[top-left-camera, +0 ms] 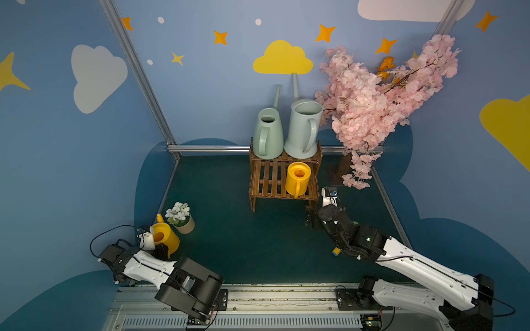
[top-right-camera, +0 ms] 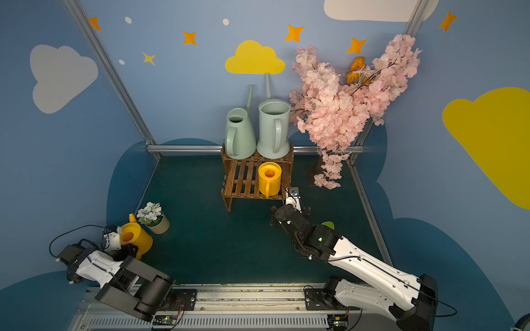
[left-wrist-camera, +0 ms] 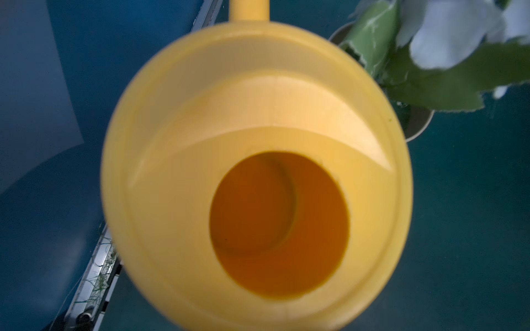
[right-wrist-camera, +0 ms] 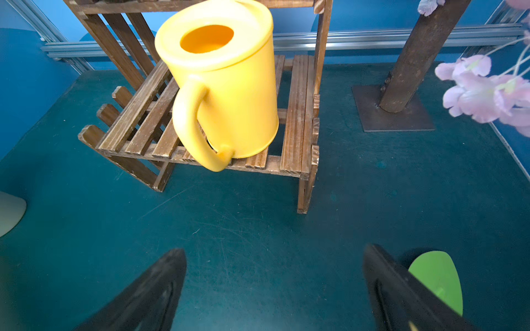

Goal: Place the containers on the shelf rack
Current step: 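Pick up a container from the corner of the board.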

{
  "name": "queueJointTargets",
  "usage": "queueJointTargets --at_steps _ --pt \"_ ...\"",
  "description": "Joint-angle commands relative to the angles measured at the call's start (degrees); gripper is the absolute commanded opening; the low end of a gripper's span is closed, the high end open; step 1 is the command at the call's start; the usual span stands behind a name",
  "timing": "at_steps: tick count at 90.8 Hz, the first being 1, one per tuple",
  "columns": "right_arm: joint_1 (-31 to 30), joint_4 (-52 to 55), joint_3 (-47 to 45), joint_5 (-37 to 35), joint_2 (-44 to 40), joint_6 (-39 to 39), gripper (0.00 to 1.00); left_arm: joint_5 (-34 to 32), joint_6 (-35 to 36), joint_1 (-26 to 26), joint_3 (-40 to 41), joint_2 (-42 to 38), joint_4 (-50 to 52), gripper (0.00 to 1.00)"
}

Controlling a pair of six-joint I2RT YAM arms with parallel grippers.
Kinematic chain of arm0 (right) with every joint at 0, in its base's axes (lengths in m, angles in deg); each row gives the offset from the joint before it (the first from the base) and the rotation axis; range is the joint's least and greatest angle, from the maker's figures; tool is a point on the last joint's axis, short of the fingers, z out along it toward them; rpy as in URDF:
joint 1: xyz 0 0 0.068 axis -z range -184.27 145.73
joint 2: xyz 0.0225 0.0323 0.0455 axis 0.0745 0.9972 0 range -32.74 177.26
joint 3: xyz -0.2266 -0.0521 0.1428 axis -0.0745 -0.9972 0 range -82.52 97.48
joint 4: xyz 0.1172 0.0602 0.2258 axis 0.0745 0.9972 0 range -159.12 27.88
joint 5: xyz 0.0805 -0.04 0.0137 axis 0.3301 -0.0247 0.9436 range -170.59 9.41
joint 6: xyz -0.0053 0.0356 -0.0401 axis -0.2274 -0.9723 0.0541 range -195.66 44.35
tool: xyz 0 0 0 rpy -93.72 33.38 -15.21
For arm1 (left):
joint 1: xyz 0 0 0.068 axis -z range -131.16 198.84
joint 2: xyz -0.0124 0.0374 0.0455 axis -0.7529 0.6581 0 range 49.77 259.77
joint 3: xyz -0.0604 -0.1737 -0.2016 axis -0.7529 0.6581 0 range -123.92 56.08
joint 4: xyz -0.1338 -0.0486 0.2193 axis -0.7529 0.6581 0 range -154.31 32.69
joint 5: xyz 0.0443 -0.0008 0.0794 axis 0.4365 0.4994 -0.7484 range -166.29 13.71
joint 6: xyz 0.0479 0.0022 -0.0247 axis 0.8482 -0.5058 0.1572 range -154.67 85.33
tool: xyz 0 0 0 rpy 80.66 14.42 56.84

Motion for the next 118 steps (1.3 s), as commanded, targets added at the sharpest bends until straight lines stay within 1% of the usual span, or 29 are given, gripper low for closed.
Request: queueJointTargets --at_steps 1,4,10,20,39,58,75,82,91,101,108,114,118 --pt "-0.07 1.08 -0.64 -0.98 -1.35 -0.90 0.97 0.89 0.12 -0.13 0.44 -1.53 -2.15 0.29" --pt "-0.10 1.14 -0.71 -0.91 -1.42 -0.99 0.97 0.58 0.13 -0.09 0.40 -1.80 -2.15 0.26" --pt "-0.14 1.29 -0.79 -0.84 -1.68 -1.12 0.97 0.17 0.20 -0.14 0.23 -2.28 -2.00 0.24" --pt "-0.15 1.37 -0.98 -0.76 -2.13 -1.26 0.97 0.20 0.35 -0.12 -0.67 -2.82 -0.45 0.19" --pt "-0.16 1.97 -0.91 -0.70 -3.40 -1.30 0.97 0.31 0.91 -0.14 -4.41 -3.87 3.58 0.08" --pt "-0.29 2.99 -0.72 -0.34 -5.27 -0.79 0.97 0.24 1.01 -0.14 -9.51 -4.59 8.48 0.06" --pt "-0.09 3.59 -0.08 0.24 -7.26 1.35 0.97 1.85 1.65 -0.04 -17.99 -4.83 15.19 0.06" --pt "-0.03 4.29 0.60 0.09 -7.41 1.96 0.97 3.00 1.53 1.02 -21.98 -5.10 17.96 0.06" --pt "0.01 4.86 1.39 -0.02 -7.19 2.49 0.97 2.06 -0.26 5.64 -26.54 -5.94 20.58 0.07" --pt "0.01 4.92 1.73 -0.02 -6.93 2.68 0.97 -0.25 -4.79 13.80 -31.56 -6.30 22.15 0.07" --pt "0.01 4.92 1.82 -0.02 -6.91 2.76 0.97 -2.64 -8.57 21.25 -34.85 -5.64 22.78 0.07" --pt "0.02 4.93 1.91 0.22 -7.07 2.96 0.97 -4.65 -12.09 28.84 -37.58 -4.54 22.99 0.07" --pt "-0.03 4.93 1.98 0.32 -7.14 3.00 0.97 -7.12 -14.46 34.64 -39.42 -3.48 22.98 0.07"
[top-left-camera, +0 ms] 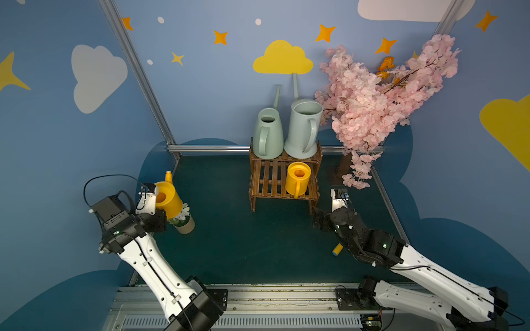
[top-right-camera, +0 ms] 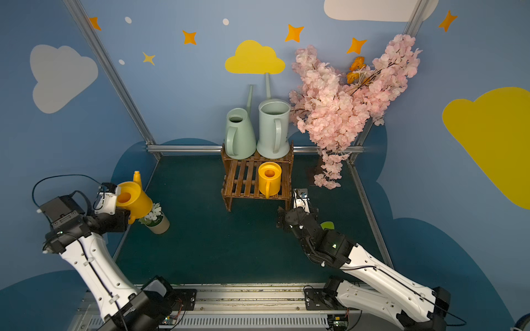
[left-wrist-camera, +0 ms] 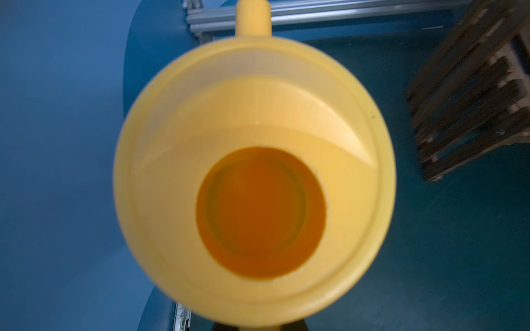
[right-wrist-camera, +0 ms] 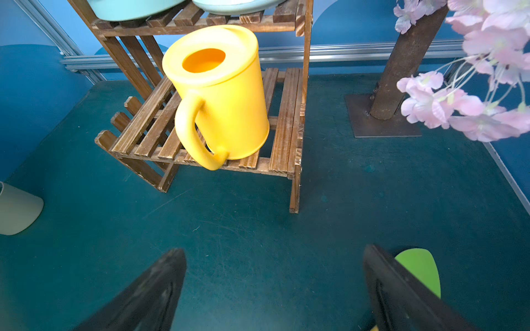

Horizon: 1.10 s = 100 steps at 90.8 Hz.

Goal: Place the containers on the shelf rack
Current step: 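Pick up a container from the corner of the board.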

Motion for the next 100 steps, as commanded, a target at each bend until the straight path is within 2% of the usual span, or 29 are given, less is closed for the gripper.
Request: queueJointTargets --at_steps 1,22,34,65,80,100 --pt "-0.03 0.99 1.82 0.24 -0.47 0.97 0.97 -4.35 -8.28 11.45 -4.56 1.75 2.09 0.07" --pt "-0.01 2.19 2.79 -0.25 -0.58 1.75 0.97 -15.72 -16.41 39.55 -11.64 7.46 2.17 0.07" --pt "0.00 2.42 2.75 -1.32 -0.22 1.85 0.97 -18.26 -16.25 49.80 -14.14 10.52 3.72 0.06" --pt "0.09 2.64 3.51 -3.09 0.37 2.19 0.97 -13.88 -16.73 63.06 -17.39 15.84 7.53 0.06" --pt "0.10 3.00 4.97 -1.58 2.22 2.82 0.97 -13.36 -19.02 66.49 -17.60 18.84 6.31 0.02" --pt "-3.22 1.92 8.98 -1.33 6.68 4.52 0.97 -22.74 -29.68 72.53 -15.76 18.01 -0.89 0.02"
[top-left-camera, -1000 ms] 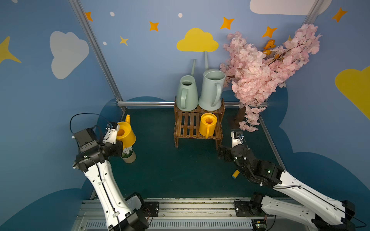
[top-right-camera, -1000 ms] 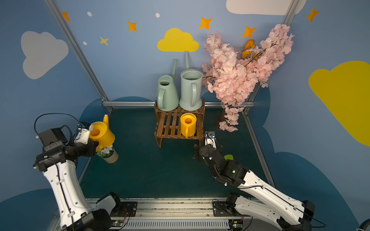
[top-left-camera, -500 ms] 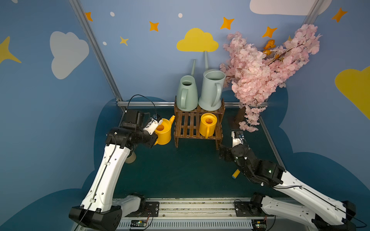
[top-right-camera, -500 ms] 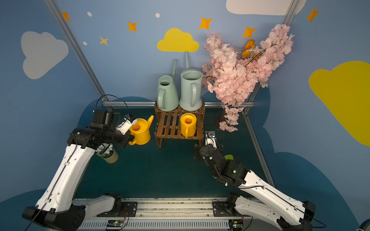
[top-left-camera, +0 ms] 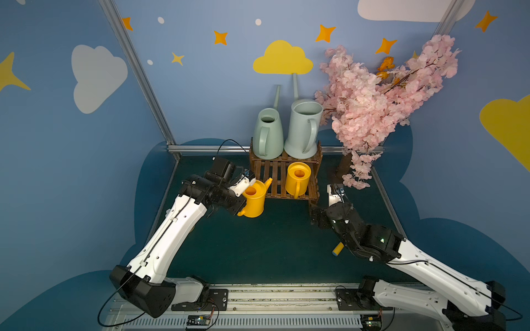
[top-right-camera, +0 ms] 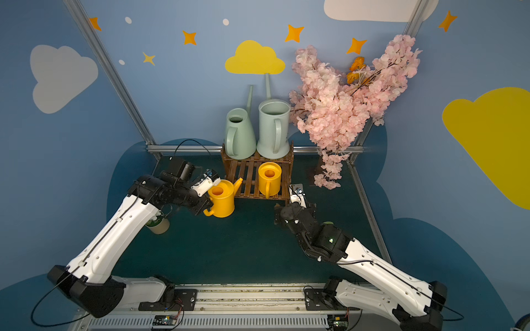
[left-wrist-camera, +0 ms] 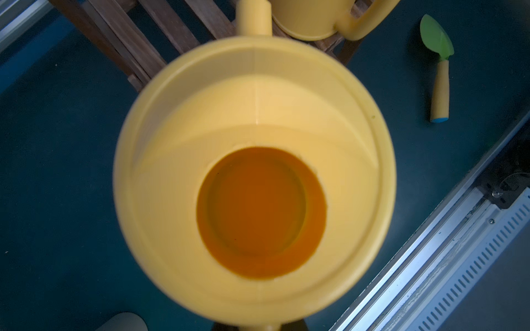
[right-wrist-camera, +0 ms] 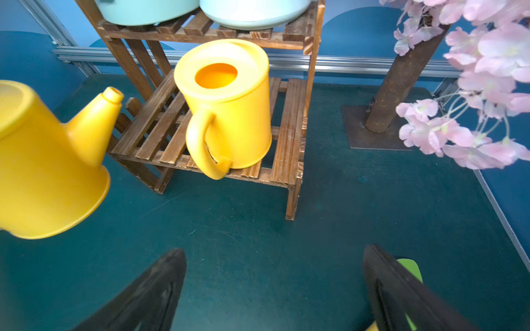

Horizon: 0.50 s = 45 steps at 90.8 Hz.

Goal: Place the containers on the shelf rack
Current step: 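Place the container on the shelf.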

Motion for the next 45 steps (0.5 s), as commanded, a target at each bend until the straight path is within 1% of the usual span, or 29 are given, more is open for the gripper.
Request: queueJointTargets --at_steps 1,15,27,32,45 --pt "-2.15 -0.57 3.24 -0.17 2.15 1.86 0.97 -4.71 -6.94 2.71 0.40 -1.94 -6.14 0.02" --pt "-4.23 -0.21 6.92 -1.12 5.61 3.28 0.97 -6.82 -12.99 5.74 3.91 -4.63 -10.74 0.02" --pt "-5.23 -0.51 8.59 -1.60 6.99 3.83 0.97 -12.26 -15.98 8.38 5.62 -5.05 -11.95 0.02" --pt "-5.51 -0.56 8.93 -1.78 7.24 3.93 0.97 -13.12 -17.05 8.90 6.40 -5.28 -12.51 0.02" --pt "-6.13 -0.81 9.12 -2.51 7.60 3.61 0.97 -12.42 -20.23 10.38 8.53 -6.61 -15.38 0.02"
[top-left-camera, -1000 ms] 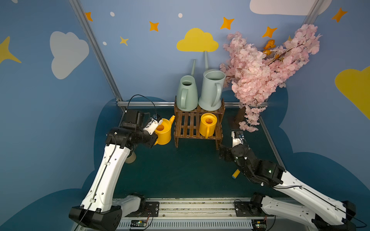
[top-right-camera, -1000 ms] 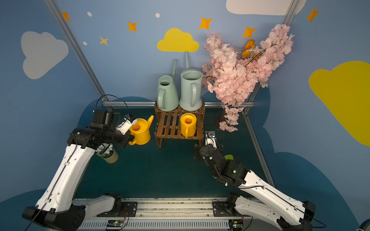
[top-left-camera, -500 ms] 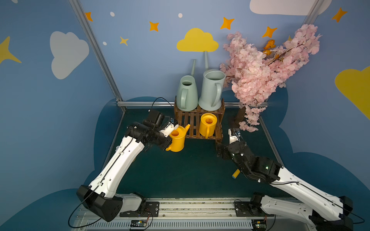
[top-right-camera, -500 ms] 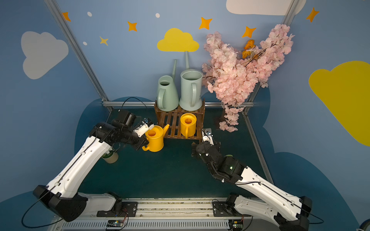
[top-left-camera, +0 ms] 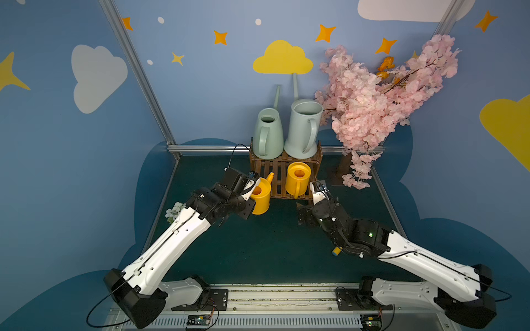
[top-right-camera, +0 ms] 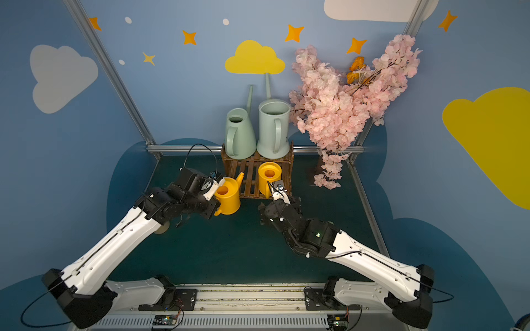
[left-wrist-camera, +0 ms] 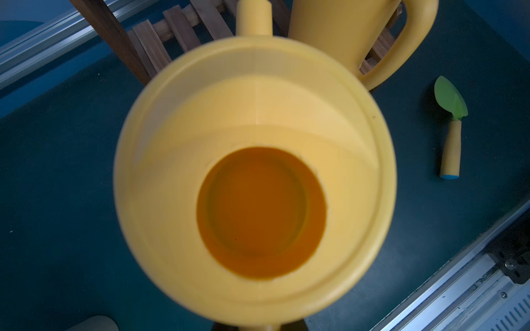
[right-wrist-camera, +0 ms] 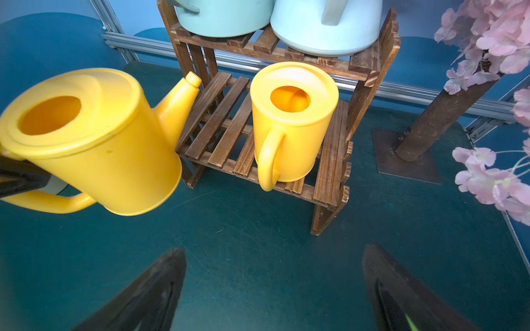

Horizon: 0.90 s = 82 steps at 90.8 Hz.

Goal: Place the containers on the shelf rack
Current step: 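Place the container on the shelf.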

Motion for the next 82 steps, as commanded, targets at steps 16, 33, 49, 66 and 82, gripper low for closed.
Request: queueJointTargets --at_steps 16,33,49,66,82 --pt "-1.08 -0.84 1.82 -2.40 0.50 0.08 0.97 -4.80 -6.12 2.59 -0.39 0.01 -4.94 0.02" --pt "-1.19 -1.44 1.03 -3.02 0.18 0.32 0.97 -5.09 -7.91 2.87 -2.20 2.82 -4.62 0.02" --pt "-1.14 -1.73 0.45 -3.39 -0.71 0.65 0.97 -5.68 -8.57 3.04 -4.91 4.97 -4.75 0.02" --pt "-1.18 -1.72 0.29 -3.69 -1.35 1.02 0.97 -5.35 -9.37 3.05 -6.64 7.52 -4.69 0.02" --pt "-1.18 -1.77 0.23 -3.68 -1.61 1.39 0.97 -5.81 -9.62 3.14 -8.27 10.11 -4.75 0.02"
